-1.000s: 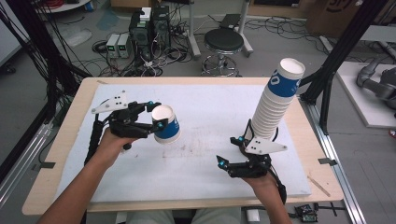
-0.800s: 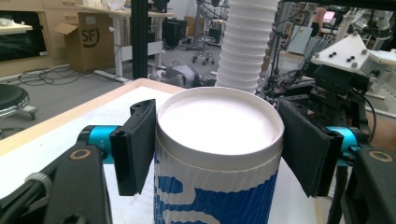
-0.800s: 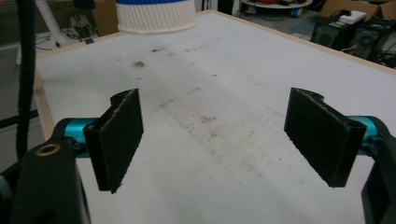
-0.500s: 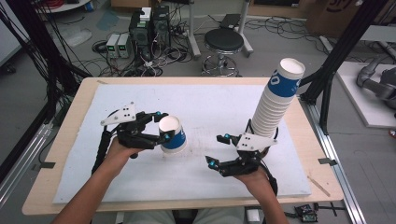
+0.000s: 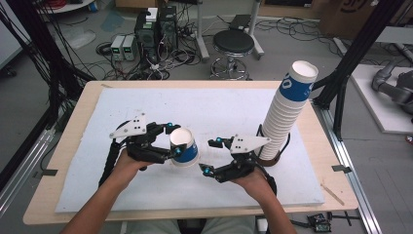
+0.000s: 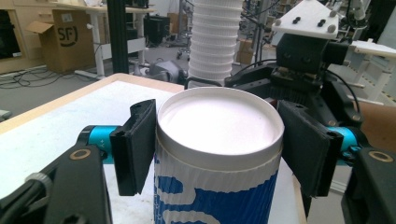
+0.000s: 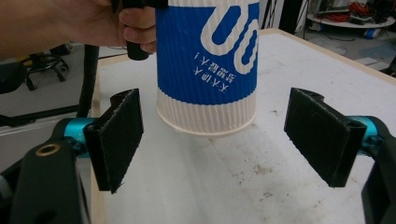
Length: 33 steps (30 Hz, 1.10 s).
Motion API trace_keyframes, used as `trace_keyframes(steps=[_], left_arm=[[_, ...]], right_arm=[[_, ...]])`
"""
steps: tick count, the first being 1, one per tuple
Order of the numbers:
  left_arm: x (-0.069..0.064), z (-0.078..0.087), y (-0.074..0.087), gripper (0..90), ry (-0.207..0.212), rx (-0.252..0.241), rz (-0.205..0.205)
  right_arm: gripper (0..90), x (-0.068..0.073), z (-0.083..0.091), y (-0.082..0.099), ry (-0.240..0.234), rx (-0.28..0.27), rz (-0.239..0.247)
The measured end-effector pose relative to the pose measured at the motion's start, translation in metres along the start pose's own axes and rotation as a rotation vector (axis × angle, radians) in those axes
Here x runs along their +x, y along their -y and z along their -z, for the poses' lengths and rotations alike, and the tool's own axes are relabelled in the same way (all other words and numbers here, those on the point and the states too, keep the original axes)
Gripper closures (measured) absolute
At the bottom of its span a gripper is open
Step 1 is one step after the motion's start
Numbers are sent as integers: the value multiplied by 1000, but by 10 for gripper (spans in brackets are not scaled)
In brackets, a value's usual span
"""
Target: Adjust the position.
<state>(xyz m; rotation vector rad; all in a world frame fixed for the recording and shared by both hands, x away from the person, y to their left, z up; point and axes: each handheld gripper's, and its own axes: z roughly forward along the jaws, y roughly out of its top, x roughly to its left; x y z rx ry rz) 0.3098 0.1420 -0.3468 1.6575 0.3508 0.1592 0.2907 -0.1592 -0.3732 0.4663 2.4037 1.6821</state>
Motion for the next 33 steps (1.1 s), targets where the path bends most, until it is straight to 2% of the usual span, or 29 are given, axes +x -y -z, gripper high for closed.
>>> trace_keyframes(steps=[7,17,26,28,30,33], left_arm=[[-3,-7,-1,315,18,-7,1],[-6,-15,-3,315,52,-16,3],[-6,-17,-5,316,82,-49,23],[-6,-16,-6,317,85,-54,21],[-6,-16,-6,317,87,-56,23],[-6,-16,-6,317,88,-58,28]], right_arm=[[200,-1,-12,1,-21,19,-6],[200,-2,-22,1,-44,11,7],[198,-2,-23,1,-52,-11,21],[213,-2,-21,1,-58,-9,9],[235,-3,-21,0,-53,-26,36],[263,-1,-19,0,-58,-12,11]])
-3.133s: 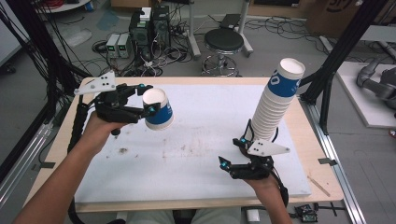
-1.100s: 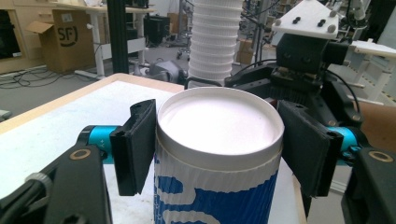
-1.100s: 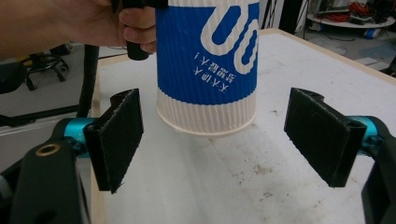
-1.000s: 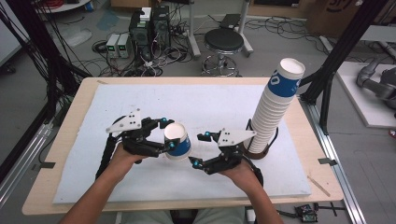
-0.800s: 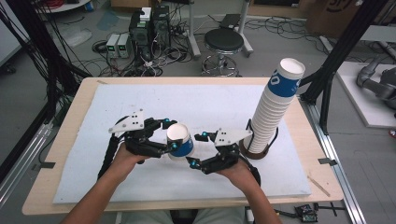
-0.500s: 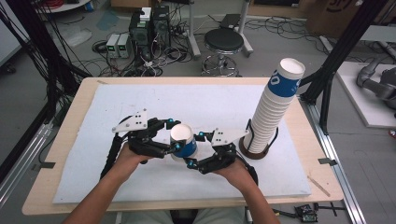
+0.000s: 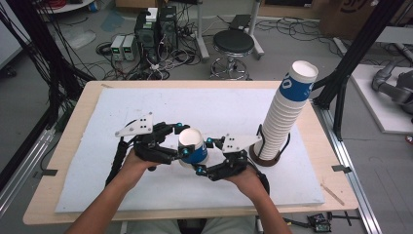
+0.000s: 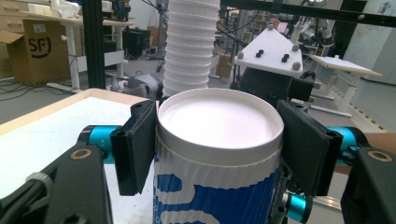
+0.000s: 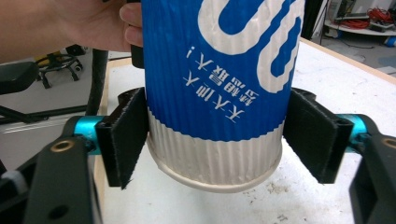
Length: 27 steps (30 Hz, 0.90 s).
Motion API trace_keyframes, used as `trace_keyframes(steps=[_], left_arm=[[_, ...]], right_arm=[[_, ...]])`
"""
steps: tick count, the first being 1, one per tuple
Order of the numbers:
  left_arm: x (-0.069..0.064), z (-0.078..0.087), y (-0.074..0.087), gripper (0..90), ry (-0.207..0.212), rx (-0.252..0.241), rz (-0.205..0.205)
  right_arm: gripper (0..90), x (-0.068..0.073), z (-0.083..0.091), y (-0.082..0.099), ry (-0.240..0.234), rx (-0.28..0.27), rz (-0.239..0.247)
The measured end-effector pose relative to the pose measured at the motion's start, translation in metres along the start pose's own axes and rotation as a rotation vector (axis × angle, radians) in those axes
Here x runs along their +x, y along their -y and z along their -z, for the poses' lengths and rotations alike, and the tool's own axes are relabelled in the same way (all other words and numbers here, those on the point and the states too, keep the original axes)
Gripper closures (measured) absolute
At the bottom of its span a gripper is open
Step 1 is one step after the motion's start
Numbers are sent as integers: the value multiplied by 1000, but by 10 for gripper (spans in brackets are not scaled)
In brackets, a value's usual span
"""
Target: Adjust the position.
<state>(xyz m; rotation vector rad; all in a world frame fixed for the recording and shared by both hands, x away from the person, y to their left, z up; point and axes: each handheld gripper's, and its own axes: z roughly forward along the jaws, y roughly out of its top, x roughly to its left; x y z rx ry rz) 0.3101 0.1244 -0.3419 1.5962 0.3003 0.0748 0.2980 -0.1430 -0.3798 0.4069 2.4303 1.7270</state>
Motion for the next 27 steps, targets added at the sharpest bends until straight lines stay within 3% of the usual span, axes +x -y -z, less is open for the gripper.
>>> trace_keyframes(steps=[6,7,9,24,27], left_arm=[[0,-1,0,304,2,26,-7],[0,-1,0,263,3,34,-4],[0,-3,-1,96,-8,57,23],[-1,7,-8,93,46,152,-9],[-1,10,-11,95,51,173,-12]], right_arm=[[298,0,2,-3,5,33,25],[300,-1,3,-3,4,43,33],[304,0,3,-4,-8,54,41],[308,2,8,-16,-31,143,80],[310,0,10,-21,-23,170,120]])
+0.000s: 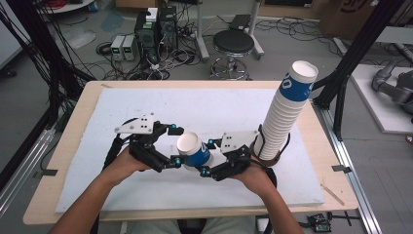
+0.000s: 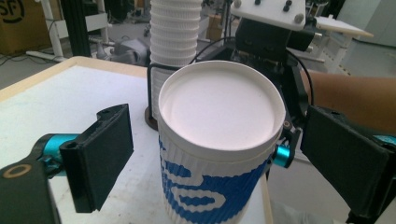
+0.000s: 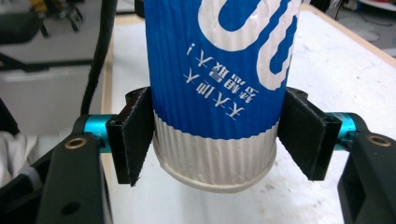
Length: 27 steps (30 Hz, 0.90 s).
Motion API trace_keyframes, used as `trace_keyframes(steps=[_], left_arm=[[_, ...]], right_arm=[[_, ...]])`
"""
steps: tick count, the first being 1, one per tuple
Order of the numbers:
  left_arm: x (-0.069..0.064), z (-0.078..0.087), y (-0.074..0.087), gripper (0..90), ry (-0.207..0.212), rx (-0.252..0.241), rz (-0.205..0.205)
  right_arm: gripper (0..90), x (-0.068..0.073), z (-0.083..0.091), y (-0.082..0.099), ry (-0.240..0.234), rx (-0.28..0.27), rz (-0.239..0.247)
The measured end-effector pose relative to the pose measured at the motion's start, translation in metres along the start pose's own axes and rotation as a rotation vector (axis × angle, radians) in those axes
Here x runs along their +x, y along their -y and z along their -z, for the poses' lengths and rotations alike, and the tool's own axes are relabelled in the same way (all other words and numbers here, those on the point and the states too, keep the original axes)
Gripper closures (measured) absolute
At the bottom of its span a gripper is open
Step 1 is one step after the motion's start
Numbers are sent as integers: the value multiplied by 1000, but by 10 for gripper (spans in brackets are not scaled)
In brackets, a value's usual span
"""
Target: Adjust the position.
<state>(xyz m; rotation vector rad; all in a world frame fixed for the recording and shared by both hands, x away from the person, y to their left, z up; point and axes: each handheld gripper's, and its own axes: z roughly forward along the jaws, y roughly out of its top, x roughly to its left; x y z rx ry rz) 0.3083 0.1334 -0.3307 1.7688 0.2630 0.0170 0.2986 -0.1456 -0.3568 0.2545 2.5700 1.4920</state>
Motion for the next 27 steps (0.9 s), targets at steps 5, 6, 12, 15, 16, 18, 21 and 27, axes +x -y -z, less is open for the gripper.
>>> trace_keyframes(steps=[5,6,12,15,16,18,21,27], left_arm=[[1,3,-1,95,2,31,-2],[0,3,-1,95,2,36,0],[1,4,-2,95,3,65,-4],[1,5,-2,95,6,76,-5],[1,6,-3,95,14,82,-7],[0,6,-4,95,24,91,-7],[0,5,-7,95,29,111,-10],[3,-5,-8,96,35,177,-6]], right_arm=[[317,0,2,-6,-3,74,32],[317,-1,2,-7,-5,93,39],[325,-1,4,-13,-10,148,69],[330,-1,5,-17,-10,180,83],[330,-2,5,-18,-9,187,92],[331,-2,5,-20,-1,214,102],[330,-2,4,-23,2,259,117],[330,-2,-3,-28,-8,324,140]])
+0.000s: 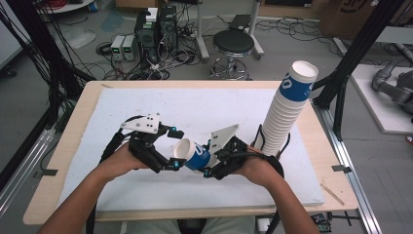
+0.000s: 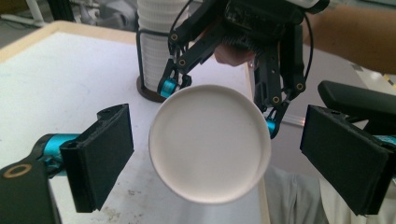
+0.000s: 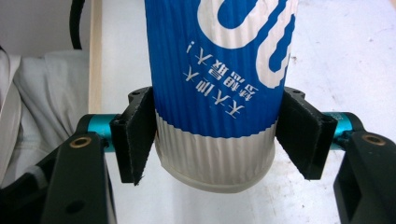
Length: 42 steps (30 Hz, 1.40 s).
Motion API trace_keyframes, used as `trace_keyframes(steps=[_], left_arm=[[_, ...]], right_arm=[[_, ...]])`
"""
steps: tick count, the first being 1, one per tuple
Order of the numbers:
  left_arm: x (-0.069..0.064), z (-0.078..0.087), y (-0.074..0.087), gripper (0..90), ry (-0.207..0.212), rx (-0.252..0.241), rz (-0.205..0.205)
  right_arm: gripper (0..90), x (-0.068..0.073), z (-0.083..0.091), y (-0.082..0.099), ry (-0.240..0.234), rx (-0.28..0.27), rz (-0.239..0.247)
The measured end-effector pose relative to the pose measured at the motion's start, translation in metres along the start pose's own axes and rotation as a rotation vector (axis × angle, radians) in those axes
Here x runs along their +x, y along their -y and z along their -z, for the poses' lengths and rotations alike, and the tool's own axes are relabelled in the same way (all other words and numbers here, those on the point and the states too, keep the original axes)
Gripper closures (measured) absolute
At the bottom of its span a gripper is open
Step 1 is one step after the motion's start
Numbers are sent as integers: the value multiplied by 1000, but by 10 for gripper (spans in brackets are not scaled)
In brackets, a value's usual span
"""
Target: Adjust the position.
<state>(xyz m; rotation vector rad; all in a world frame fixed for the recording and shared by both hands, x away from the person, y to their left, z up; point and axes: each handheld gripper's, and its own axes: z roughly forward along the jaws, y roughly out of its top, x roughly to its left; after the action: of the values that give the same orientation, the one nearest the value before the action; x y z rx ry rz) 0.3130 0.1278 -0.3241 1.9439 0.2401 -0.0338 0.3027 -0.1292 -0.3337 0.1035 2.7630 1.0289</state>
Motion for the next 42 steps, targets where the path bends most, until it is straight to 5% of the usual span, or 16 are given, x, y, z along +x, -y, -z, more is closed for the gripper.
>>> trace_keyframes(steps=[8,12,20,29,36,42], left_arm=[[4,-9,3,188,22,65,-1],[4,-10,4,298,33,95,-36],[2,-11,7,307,34,84,-66],[4,-5,15,304,64,1,-48],[6,0,23,304,67,-66,-44],[8,5,28,304,59,-119,-36]], right_arm=[[329,2,-1,-9,-13,63,25],[329,2,-2,-13,-18,89,40],[267,5,-1,-13,-18,108,49],[214,5,8,3,-13,-63,-1],[208,2,18,22,-9,-312,-120],[207,2,20,36,7,-395,-189]])
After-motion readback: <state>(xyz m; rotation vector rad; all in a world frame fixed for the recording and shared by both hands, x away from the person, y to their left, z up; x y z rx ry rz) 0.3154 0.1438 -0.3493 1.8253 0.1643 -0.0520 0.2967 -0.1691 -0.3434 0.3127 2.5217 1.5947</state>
